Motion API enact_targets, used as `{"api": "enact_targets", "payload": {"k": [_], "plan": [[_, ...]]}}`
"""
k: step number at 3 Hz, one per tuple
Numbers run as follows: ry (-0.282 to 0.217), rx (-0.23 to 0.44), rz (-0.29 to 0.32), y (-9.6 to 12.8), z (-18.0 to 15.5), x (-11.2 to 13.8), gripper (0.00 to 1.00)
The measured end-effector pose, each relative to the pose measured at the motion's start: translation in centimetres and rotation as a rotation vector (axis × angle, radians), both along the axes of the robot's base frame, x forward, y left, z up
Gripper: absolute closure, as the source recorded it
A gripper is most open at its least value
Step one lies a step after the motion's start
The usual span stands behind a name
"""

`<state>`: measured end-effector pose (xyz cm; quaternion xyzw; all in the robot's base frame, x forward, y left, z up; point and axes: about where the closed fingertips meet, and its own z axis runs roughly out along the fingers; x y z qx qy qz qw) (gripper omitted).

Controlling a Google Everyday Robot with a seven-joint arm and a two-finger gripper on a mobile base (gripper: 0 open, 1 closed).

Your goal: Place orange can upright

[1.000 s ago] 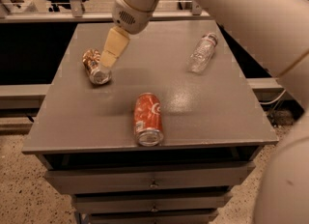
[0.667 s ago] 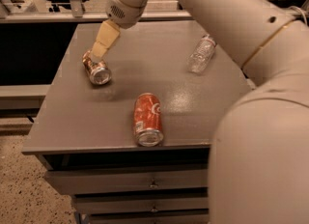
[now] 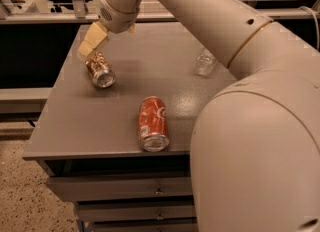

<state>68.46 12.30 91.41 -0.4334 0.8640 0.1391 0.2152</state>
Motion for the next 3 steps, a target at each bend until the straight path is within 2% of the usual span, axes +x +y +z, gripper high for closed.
{"api": "enact_targets", "payload": {"k": [1, 3], "plan": [[0.047, -0.021, -0.087, 1.6, -1.4, -0.9, 0.0], [0.12, -0.164, -0.202, 4.6, -5.1, -1.3, 0.0]]}}
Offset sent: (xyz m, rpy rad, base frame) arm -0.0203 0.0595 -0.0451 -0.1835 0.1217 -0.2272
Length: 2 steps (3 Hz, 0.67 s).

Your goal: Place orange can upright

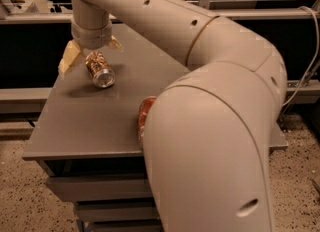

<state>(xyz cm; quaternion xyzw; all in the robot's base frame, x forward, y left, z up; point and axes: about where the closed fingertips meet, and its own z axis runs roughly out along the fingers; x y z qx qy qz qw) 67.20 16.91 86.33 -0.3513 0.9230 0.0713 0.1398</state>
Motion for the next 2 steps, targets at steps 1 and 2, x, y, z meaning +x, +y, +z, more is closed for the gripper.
{"api": "enact_targets", "payload": {"k": [1, 2], "plan": [[0.018, -0.055, -0.052, 0.14, -0.83, 0.04, 0.0], [0.031, -0.089, -0.103, 0.28, -1.55, 0.24, 0.0]]}}
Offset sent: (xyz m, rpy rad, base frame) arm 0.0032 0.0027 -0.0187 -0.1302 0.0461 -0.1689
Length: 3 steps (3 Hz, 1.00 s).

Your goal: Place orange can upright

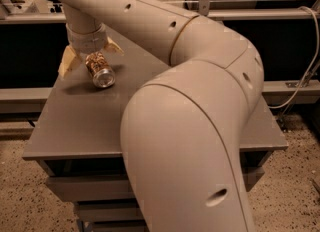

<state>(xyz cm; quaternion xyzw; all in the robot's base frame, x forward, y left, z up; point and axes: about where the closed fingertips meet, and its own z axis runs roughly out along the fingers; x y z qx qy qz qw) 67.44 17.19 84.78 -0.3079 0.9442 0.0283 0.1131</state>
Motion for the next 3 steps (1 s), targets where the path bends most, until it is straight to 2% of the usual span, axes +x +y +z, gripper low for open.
{"api": "enact_targets", "payload": {"k": [1, 3], "plan": [[0.007, -0.029, -0.054, -0.26, -0.58, 0.24, 0.12], [-0.011, -0.064, -0.123, -0.67, -0.61, 0.94, 0.59]]}}
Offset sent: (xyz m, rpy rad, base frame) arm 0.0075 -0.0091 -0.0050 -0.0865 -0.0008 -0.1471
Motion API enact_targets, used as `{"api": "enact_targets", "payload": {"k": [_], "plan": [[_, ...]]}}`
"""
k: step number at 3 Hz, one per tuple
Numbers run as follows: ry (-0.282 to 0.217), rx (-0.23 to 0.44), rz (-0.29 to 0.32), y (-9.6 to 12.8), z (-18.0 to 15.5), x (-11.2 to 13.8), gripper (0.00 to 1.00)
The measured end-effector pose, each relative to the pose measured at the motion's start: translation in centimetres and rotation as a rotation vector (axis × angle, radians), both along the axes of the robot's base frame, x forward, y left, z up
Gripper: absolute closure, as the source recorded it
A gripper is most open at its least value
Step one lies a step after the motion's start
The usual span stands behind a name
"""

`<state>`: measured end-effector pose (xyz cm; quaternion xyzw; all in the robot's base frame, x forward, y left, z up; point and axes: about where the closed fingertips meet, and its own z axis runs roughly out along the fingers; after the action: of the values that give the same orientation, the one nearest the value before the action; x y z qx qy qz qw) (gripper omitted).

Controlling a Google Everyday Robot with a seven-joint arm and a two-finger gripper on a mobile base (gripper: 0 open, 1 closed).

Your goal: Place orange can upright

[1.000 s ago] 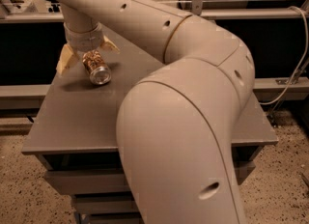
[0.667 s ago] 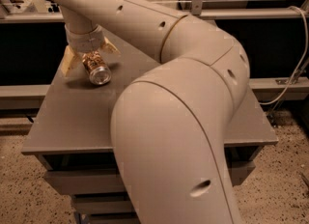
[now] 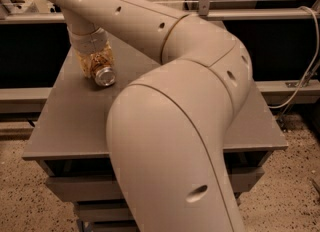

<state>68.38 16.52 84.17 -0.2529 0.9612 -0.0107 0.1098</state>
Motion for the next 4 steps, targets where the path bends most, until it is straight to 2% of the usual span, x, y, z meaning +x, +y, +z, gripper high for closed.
{"api": "enact_targets", "payload": {"k": [1, 2, 3, 4], "plan": [[-0.041, 0.012, -0.008, -0.3, 1.3, 0.5, 0.81], [-0.156, 0.067, 0.017, -1.7, 4.2, 0.7, 1.0], [-0.288, 0.143, 0.072, -4.0, 6.9, -0.5, 1.0], [-0.389, 0.196, 0.127, -7.4, 7.9, -2.4, 1.0]]}}
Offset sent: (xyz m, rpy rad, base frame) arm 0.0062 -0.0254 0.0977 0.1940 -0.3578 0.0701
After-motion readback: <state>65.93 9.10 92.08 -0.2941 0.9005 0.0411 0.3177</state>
